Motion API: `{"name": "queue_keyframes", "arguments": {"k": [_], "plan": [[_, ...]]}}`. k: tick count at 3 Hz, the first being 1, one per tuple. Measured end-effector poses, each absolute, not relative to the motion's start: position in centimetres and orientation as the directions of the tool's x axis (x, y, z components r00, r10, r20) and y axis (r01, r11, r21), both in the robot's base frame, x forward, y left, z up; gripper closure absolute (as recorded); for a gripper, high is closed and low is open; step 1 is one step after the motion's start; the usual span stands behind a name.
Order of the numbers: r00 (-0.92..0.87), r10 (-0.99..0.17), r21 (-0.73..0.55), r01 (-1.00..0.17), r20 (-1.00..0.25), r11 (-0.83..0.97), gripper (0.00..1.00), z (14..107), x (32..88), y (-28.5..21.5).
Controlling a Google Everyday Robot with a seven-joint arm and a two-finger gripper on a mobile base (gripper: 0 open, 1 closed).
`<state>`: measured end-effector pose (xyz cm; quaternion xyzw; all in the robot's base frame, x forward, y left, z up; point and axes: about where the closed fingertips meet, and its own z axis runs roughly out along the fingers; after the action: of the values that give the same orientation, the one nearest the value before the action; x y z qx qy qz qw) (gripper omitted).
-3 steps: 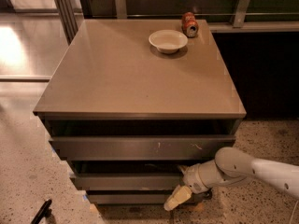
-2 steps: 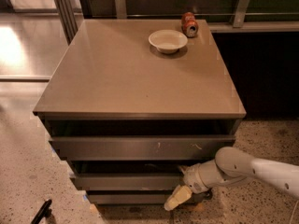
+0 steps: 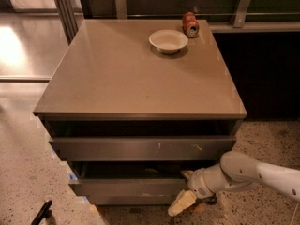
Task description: Open middle drawer
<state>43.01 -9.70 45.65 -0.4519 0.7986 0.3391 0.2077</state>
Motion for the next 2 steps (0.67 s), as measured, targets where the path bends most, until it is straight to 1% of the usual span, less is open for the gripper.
{"name": "queue_keyframes", "arguments": {"k": [1, 2], "plan": [[-0.499, -0.540, 0.315, -0.861, -0.678, 0.399, 0.00, 46.5, 44.9, -9.5], [-0.506, -0.545, 0.333, -0.859, -0.669, 0.389, 0.00, 45.4, 45.4, -8.8]]}}
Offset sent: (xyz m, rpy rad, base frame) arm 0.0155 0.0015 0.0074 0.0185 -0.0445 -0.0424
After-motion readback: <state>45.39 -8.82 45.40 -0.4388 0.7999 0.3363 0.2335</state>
